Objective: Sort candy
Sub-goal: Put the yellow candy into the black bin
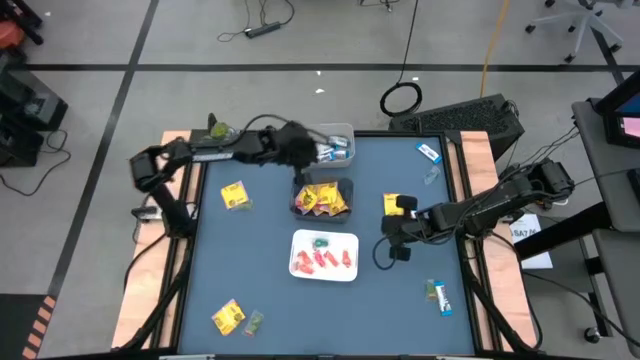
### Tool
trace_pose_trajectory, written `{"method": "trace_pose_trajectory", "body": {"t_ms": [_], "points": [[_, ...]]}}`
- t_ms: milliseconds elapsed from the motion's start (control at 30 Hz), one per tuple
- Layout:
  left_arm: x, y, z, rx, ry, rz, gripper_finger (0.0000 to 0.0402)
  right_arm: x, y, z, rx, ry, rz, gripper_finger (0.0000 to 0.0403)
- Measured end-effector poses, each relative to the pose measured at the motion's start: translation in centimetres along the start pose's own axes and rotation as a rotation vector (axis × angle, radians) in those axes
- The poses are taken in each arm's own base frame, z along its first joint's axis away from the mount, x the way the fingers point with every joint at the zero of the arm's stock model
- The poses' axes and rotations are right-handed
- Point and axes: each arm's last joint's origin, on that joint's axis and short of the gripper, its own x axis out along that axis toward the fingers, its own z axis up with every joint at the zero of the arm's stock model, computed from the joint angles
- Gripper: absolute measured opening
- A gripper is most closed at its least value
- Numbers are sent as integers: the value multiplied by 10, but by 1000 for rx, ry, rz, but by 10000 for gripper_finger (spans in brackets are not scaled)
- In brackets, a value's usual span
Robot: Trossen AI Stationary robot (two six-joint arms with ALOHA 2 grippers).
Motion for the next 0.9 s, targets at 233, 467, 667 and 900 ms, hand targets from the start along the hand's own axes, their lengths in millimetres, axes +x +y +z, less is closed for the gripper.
{"method": "trace_pose_trajectory", "body": {"t_ms": [233,467,667,900], "points": [[-30,-36,-45,-64,-202,3,3,2,-7,-5,33,2,-139,6],[-49,-70,-85,-103,-409,-45,3,6,-20,-3,31,27,-179,70],[-52,-95,-112,-92,-551,-105,3,16,-29,-3,-6,99,-183,153],[-52,-110,-135,-72,-612,-143,3,34,-28,-6,-98,194,-151,196]]}}
